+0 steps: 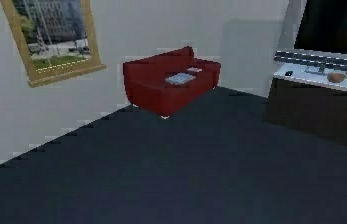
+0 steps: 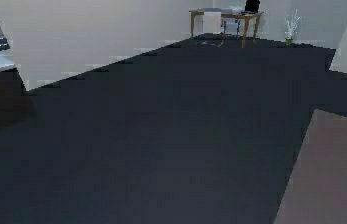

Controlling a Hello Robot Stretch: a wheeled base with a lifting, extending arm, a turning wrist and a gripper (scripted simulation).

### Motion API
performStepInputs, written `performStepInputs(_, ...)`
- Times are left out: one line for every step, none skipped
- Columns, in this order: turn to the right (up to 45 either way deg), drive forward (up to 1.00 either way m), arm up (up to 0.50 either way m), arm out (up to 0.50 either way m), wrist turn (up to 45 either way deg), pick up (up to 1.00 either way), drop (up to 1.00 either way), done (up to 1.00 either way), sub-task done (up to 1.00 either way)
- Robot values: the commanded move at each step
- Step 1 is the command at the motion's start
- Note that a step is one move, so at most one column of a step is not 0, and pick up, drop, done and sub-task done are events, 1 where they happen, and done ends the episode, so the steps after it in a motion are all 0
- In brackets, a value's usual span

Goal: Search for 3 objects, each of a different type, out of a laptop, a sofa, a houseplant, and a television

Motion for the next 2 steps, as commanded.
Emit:
performStepInputs(0.0,1.00,0.00,0.00,0.0,0.00,0.00,0.00,0.00)
performStepInputs(-3.0,0.00,0.00,0.00,0.0,0.00,0.00,0.00,0.00)
